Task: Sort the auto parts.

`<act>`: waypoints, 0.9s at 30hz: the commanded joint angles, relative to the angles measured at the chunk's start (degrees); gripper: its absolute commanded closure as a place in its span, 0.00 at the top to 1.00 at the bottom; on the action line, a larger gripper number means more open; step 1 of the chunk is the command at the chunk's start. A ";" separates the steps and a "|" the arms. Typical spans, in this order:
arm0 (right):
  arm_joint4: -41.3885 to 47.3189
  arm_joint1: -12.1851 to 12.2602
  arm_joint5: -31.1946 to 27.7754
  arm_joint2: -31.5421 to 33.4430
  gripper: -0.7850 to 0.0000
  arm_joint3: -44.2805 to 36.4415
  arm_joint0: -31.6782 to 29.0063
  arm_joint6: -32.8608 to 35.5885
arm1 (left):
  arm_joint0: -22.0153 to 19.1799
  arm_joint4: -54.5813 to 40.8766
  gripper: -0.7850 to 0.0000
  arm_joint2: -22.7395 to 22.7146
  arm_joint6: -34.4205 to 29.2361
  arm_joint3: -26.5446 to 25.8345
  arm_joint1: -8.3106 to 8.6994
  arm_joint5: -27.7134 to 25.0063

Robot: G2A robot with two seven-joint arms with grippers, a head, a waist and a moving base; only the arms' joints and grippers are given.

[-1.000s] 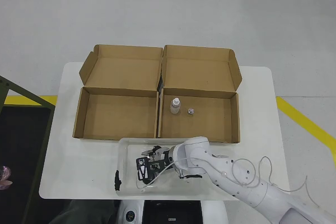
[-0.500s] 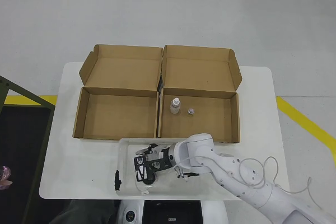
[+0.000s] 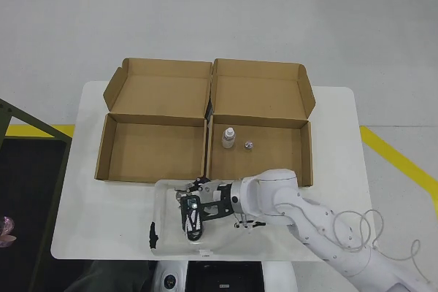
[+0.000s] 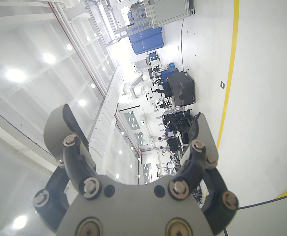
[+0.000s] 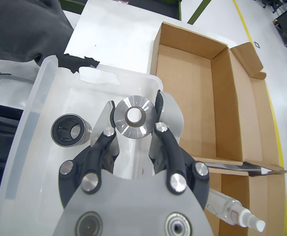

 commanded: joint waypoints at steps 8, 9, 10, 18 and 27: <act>0.35 -0.02 1.19 2.57 0.00 1.19 1.21 -2.08 | 0.00 0.00 1.00 0.00 0.00 0.00 0.00 0.00; 0.43 -0.11 1.41 2.62 0.00 1.59 1.58 -2.23 | 0.00 0.00 1.00 0.00 0.00 0.00 0.00 0.00; 0.53 -0.22 1.68 2.63 0.00 2.14 1.96 -2.38 | 0.00 0.00 1.00 0.00 0.00 0.00 0.00 0.00; 1.30 -1.68 4.59 0.97 0.00 7.75 5.88 -3.10 | 0.00 0.00 1.00 0.00 0.00 0.00 0.00 0.00; 1.33 -4.88 10.52 -3.74 0.00 16.55 12.46 -1.43 | 0.00 0.00 1.00 0.00 0.00 0.00 0.00 0.00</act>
